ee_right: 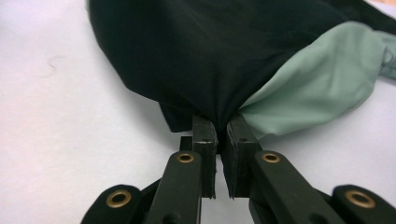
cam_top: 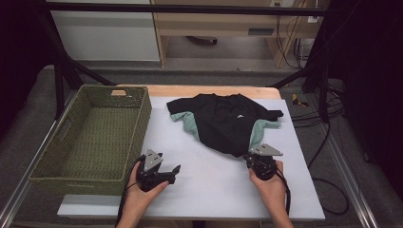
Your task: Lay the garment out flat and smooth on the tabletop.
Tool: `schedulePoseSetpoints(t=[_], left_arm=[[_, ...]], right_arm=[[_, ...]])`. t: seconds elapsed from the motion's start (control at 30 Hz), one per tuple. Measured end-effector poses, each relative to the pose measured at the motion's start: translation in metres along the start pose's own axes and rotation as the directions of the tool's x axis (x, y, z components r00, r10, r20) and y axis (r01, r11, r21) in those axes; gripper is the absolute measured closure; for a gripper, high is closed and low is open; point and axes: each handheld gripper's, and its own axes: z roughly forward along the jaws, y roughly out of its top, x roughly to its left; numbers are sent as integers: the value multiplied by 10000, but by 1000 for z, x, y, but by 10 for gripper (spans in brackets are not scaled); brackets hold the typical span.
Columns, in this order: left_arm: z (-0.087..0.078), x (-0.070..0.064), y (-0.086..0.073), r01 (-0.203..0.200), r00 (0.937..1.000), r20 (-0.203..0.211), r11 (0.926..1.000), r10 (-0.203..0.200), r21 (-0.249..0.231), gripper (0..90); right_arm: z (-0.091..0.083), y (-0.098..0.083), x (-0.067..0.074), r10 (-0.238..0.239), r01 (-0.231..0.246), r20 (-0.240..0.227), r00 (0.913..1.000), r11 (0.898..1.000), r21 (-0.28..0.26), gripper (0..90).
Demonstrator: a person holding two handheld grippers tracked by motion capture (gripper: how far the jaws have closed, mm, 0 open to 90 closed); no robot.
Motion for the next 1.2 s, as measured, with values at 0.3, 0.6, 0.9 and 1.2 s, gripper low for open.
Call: schedulePoseSetpoints(t=[0.3,0.6,0.9,1.2], left_arm=[[-1,1,1,32,10000,-79,10000,-33,-39,183],[2,-2,0,-105,9999,-34,9999,106,107,183],[4,-4,-1,-144,9999,-1,9997,144,198,185],[7,-8,-2,-282,9996,110,9990,278,334,185]], right_arm=[[-32,6,1,86,-106,-444,9990,9989,-455,856],[-35,24,-2,22,-58,-789,9969,9990,-454,856],[6,65,-24,298,-314,-733,9969,9993,-214,855],[71,69,-45,1052,-1046,-148,9943,9938,383,855]])
